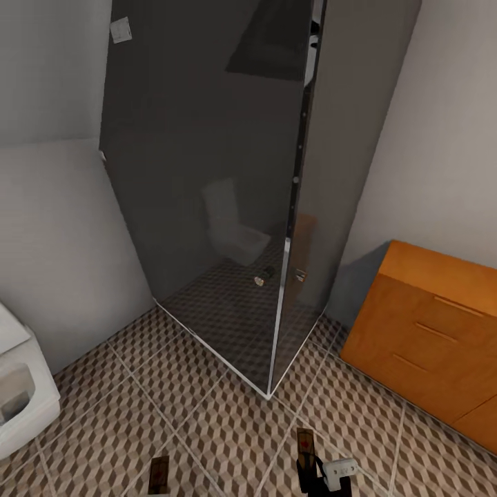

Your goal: Take the four mousetraps from the cabinet in the bathroom and place them on the bathroom floor. Make sure all four end up on the same floor surface, and ensure that at least two of them are either under or directly next to the same bathroom sink.

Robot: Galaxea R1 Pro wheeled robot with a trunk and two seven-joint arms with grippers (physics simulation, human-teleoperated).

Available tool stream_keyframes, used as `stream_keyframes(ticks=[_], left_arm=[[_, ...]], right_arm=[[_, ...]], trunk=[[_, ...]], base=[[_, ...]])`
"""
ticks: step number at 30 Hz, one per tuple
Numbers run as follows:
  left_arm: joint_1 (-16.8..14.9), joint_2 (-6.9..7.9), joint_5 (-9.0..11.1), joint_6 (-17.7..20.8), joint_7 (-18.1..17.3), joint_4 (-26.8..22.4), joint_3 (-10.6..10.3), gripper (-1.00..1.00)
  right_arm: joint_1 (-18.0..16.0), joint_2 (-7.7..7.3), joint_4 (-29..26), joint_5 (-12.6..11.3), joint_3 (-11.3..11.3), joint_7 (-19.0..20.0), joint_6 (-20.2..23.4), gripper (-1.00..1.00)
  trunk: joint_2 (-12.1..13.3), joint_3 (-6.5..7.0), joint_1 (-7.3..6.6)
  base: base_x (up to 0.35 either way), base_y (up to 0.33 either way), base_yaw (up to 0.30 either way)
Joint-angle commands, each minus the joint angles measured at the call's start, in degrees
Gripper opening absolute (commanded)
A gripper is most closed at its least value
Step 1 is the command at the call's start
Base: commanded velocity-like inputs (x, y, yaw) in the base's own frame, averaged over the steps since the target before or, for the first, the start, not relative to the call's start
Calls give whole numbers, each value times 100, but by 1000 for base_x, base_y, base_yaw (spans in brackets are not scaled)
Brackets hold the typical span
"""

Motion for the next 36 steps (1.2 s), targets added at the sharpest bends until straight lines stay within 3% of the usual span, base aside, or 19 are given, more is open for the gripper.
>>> stream_keyframes(ticks=[1, 9, 36], left_arm=[[-3, 1, 10, -8, 46, -3, -50, -100], [-3, 1, 10, -8, 51, -3, -50, -100], [-3, -25, 10, -12, 48, -3, -50, -100]], right_arm=[[-5, 1, 7, -80, 51, 24, -21, -100], [-5, 1, 7, -82, 51, 24, -21, -100], [-5, 1, 7, -82, 51, 24, -21, -100]], trunk=[[-11, -11, 3], [-11, -11, 3], [-11, -11, 3]], base=[[0, 0, 0], [0, 0, 89], [-53, 17, 285]])
